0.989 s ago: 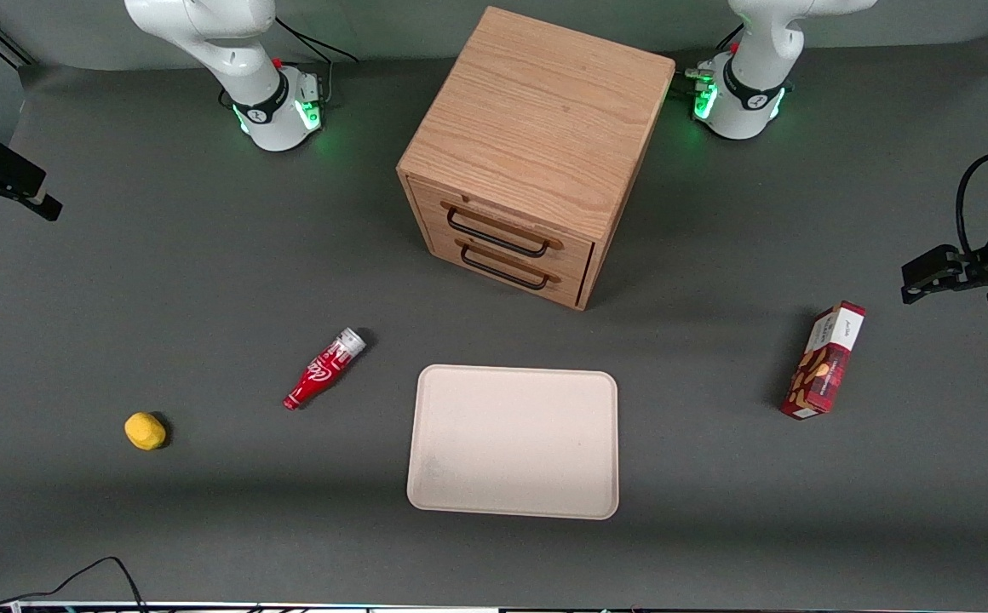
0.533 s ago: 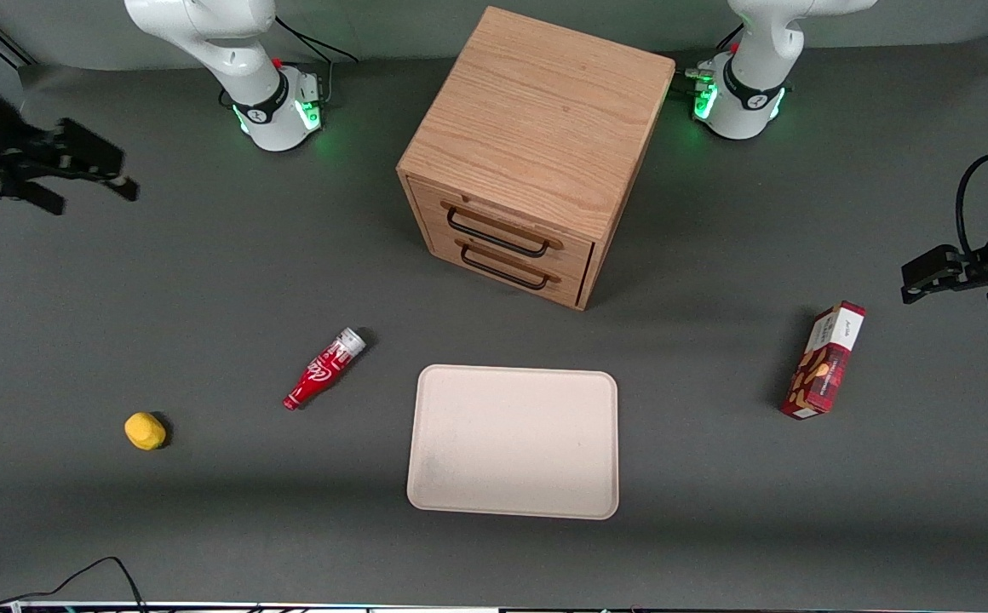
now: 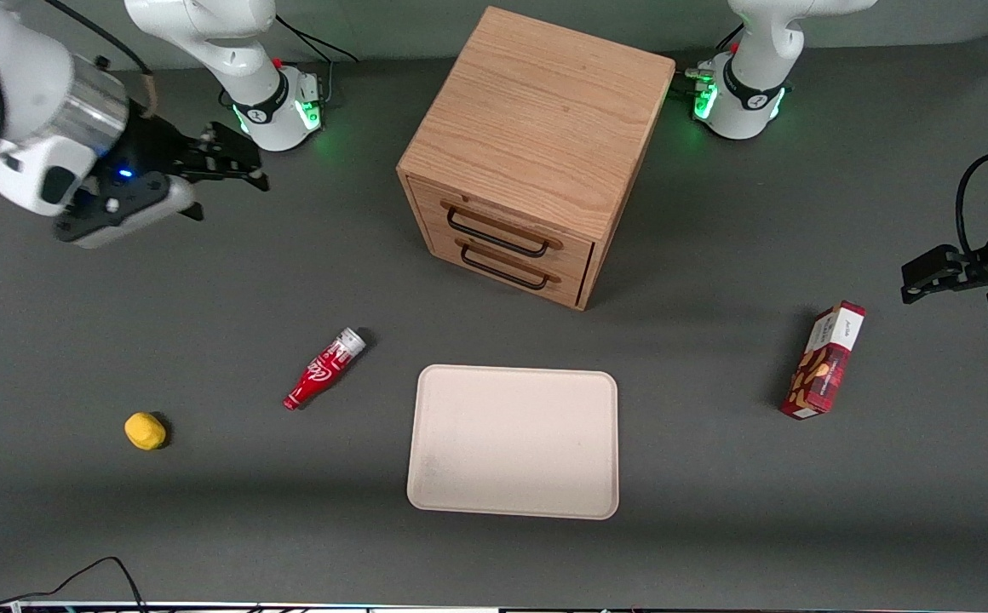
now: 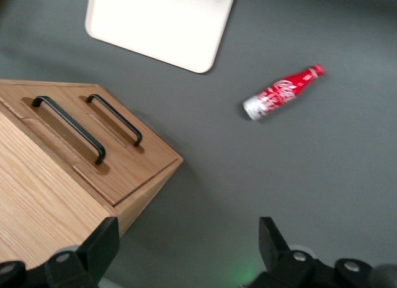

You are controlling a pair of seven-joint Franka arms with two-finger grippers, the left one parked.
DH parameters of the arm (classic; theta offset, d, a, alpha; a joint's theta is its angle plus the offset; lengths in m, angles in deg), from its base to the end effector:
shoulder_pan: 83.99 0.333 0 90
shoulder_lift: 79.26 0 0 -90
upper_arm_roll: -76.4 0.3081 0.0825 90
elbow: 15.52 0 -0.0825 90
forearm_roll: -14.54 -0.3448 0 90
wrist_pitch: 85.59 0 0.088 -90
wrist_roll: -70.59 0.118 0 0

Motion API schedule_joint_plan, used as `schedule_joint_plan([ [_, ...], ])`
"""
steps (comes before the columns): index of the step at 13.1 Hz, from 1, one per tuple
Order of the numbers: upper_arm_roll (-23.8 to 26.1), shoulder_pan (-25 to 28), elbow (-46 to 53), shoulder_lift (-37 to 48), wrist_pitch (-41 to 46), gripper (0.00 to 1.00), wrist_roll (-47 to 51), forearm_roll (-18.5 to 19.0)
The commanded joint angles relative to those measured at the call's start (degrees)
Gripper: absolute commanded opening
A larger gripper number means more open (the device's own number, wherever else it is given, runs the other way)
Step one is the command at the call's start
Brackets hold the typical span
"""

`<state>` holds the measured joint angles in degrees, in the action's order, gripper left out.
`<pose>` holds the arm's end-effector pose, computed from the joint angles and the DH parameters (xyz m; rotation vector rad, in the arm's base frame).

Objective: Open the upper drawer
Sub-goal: 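Move the right gripper toward the upper drawer's black handle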

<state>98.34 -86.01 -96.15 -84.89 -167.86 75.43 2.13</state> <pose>0.4912 0.1953 0.6201 -2.8744 -0.4127 0.1670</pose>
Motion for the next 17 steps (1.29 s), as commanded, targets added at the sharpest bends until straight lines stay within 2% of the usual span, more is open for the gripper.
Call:
schedule_joint_plan([
  [1, 5.0, -0.2, -4.9, 0.1, -6.0, 1.0, 0.7, -1.1],
  [4, 9.8, -0.1, -9.7, -1.2, -13.1, 1.0, 0.3, -1.2],
  [7, 14.2, 0.2, -9.8, -6.6, -17.4, 1.0, 0.3, -1.1],
  [10, 14.5, 4.2, -10.1, -9.9, -22.7, 1.0, 1.0, -0.3],
  [15, 14.4, 7.9, -11.8, -15.3, -32.3, 1.0, 1.0, 0.1],
  [17, 14.5, 8.0, -11.9, -17.2, -34.6, 1.0, 1.0, 3.0],
])
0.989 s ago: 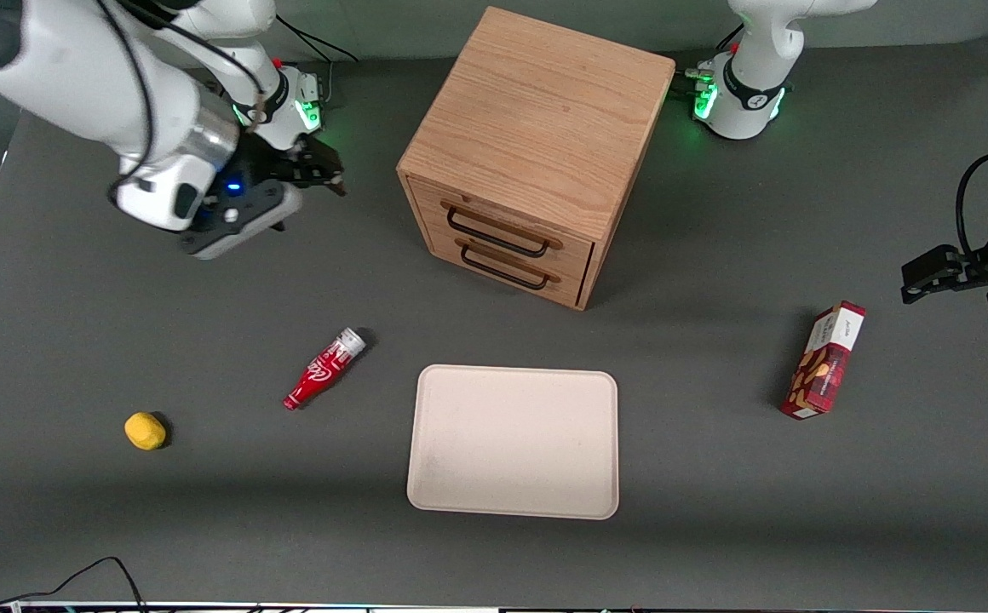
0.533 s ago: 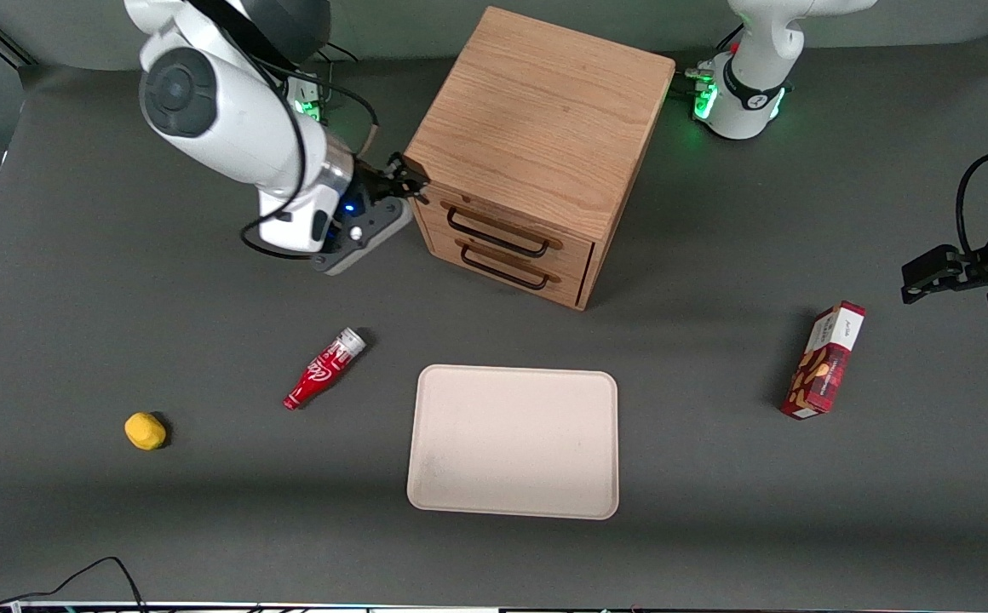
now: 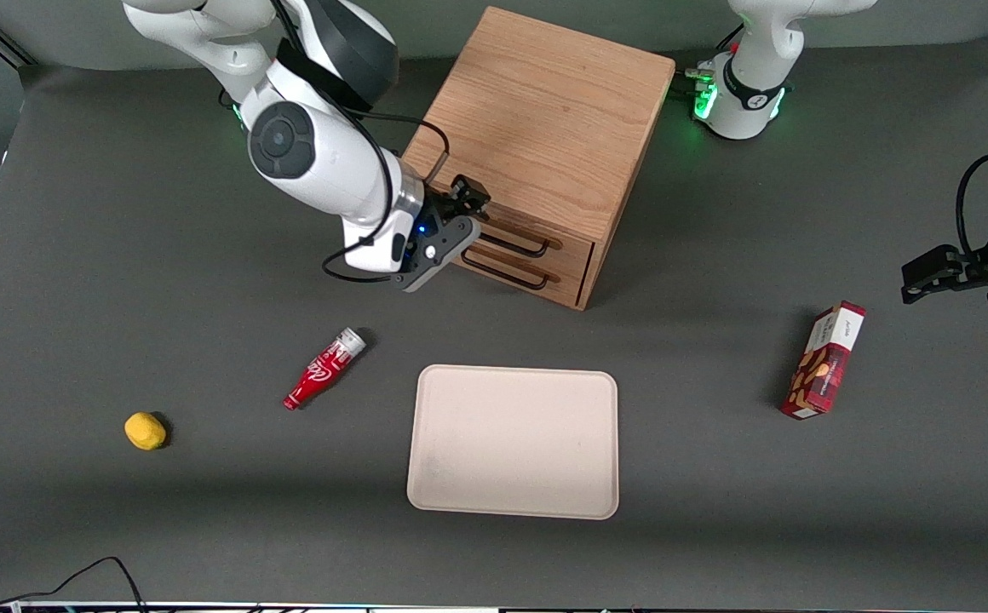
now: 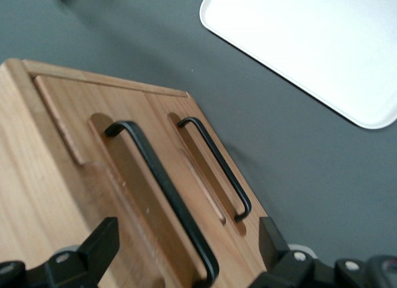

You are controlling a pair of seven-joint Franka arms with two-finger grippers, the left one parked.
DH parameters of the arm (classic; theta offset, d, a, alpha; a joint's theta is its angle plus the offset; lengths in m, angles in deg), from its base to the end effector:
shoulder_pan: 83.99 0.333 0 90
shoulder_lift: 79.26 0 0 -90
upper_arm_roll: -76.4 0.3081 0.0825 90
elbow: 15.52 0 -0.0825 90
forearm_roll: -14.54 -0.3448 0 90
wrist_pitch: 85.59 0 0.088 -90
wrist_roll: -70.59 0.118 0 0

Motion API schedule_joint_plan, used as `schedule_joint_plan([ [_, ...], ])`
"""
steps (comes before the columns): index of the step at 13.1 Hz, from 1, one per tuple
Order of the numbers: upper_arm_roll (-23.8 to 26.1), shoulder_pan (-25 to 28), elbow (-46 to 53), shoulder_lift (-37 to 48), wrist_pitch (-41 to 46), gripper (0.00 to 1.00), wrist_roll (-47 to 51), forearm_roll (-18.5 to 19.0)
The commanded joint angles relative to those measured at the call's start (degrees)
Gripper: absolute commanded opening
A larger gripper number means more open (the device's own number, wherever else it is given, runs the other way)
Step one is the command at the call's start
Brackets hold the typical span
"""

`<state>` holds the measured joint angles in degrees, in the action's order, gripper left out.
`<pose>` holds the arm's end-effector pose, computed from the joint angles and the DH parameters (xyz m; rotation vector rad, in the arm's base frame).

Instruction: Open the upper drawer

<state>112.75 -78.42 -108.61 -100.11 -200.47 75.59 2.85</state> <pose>0.4812 0.3900 0.4534 -2.6470 -0.7102 0.1185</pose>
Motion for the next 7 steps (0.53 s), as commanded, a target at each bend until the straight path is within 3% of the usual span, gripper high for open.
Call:
schedule_joint_plan([
  [1, 0.1, 0.6, 0.4, -2.6, -2.9, 1.0, 0.8, 2.4],
  [7, 0.1, 1.3, -4.5, -2.6, -8.6, 1.0, 0.9, 2.4],
])
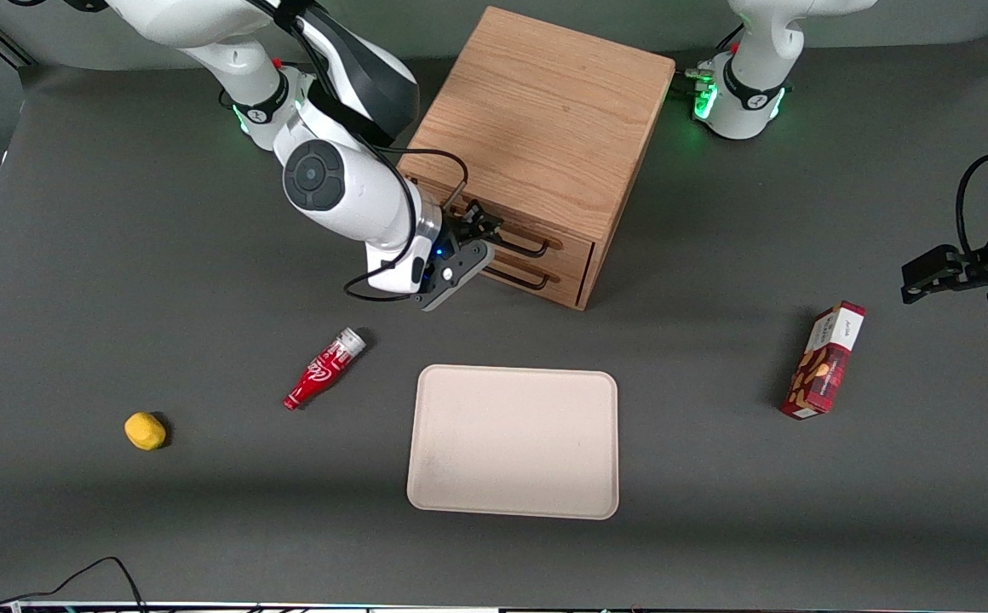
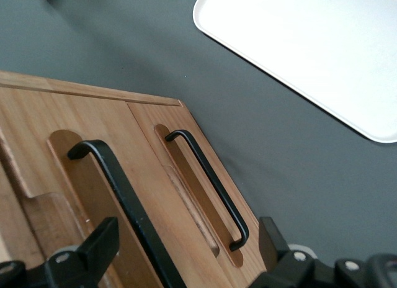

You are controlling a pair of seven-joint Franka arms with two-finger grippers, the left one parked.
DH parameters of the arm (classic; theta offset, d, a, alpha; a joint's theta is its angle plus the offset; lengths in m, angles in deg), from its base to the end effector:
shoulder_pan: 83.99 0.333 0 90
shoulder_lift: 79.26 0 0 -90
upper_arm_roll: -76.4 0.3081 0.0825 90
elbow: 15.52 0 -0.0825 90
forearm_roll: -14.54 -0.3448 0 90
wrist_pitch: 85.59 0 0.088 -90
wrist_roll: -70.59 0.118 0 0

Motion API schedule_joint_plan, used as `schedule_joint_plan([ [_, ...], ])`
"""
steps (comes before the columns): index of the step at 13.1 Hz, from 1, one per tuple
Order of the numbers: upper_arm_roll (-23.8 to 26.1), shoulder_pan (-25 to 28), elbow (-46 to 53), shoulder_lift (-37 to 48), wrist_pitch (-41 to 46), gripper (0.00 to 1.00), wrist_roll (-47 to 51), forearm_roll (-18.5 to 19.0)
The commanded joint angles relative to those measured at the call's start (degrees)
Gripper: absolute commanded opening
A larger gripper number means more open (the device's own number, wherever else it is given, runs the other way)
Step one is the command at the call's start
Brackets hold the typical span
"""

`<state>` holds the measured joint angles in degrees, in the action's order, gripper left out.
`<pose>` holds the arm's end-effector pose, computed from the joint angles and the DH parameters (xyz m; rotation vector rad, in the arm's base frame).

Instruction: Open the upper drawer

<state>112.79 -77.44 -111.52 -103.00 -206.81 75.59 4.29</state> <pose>0.4828 0.4002 0.4141 -2.6454 -0.7069 0.0999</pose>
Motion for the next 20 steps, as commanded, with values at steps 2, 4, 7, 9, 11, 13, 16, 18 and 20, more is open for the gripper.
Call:
schedule_joint_plan([
  [2, 0.2, 1.0, -3.1, 0.2, -4.7, 1.0, 0.9, 0.9],
  [4, 0.2, 1.8, -3.6, -0.1, -6.1, 1.0, 1.1, 0.9],
  [7, 0.0, 1.8, -3.6, -0.9, -6.7, 1.0, 0.5, 1.0],
  [9, -0.5, 0.9, -3.4, -1.5, -6.8, 1.0, -0.6, 3.5],
  [11, -0.7, 0.5, -3.2, -1.8, -6.7, 1.0, -1.1, 5.8],
  [13, -0.8, -1.3, -2.9, -2.3, -6.7, 1.0, -2.4, 7.3],
  [16, -0.9, -4.5, -1.6, -3.1, -6.7, 1.0, -7.0, 7.5],
  [18, -1.8, -6.5, -0.2, -4.1, -6.6, 1.0, -10.6, 7.5],
  [20, -3.7, -6.5, 1.2, -4.5, -6.6, 1.0, -12.1, 7.5],
])
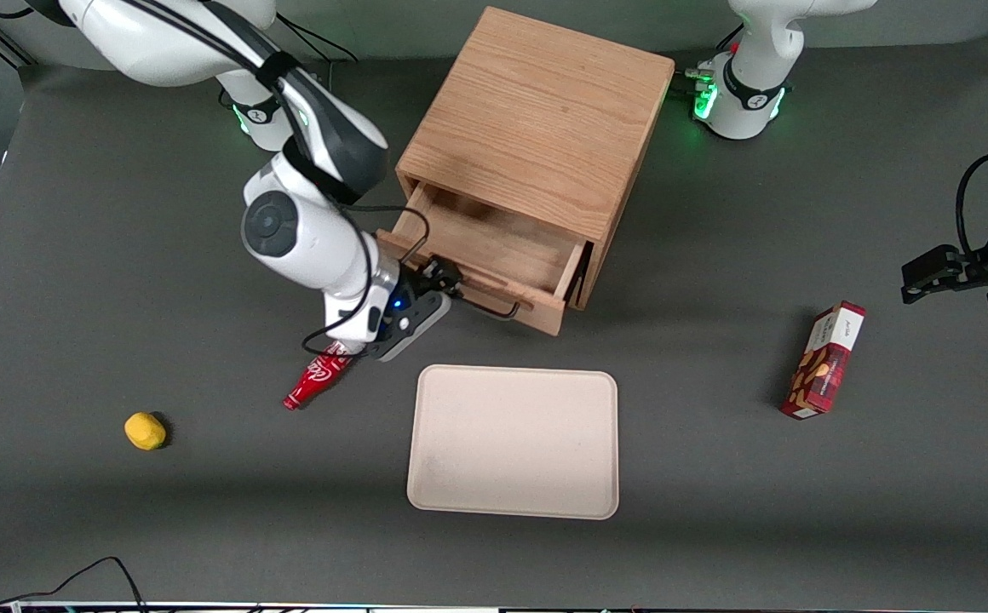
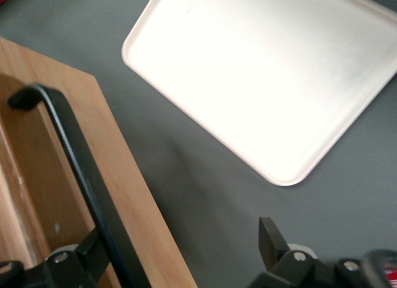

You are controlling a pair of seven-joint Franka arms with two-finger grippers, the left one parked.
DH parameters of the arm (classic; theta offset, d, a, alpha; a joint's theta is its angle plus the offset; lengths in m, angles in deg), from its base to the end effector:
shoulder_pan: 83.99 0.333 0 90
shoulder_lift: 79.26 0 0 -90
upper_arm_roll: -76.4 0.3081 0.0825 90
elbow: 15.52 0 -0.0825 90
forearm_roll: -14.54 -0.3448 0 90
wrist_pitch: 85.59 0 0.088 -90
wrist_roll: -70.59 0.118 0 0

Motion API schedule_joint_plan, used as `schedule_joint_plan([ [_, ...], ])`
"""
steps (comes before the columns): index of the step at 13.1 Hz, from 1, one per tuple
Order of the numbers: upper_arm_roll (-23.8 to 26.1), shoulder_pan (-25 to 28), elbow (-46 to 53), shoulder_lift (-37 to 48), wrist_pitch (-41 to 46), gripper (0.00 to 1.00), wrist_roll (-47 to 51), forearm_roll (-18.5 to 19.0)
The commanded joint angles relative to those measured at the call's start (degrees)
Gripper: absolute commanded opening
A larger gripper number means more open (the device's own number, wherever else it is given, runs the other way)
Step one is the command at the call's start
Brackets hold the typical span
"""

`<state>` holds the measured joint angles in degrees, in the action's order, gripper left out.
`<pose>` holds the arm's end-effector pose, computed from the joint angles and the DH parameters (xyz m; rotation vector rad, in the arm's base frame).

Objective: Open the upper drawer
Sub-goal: 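Pull the handle outward from the cabinet with the right gripper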

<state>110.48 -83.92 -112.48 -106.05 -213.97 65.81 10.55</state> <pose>0.5530 0.3230 0.3823 -2.6894 -0.7866 -0.1009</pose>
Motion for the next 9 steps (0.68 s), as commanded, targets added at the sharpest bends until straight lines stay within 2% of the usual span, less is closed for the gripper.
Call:
schedule_joint_plan([
  [1, -2.0, 0.0, 2.9, -1.4, 0.6, 1.0, -2.4, 1.3],
  [5, -4.3, 0.0, 5.7, -2.1, 0.8, 1.0, -4.1, 1.4],
  [7, -5.2, 0.0, 7.9, -3.0, 0.8, 1.0, -4.1, 3.1],
  [9, -5.5, 0.0, 9.6, -4.1, 0.8, 1.0, -4.1, 3.2],
])
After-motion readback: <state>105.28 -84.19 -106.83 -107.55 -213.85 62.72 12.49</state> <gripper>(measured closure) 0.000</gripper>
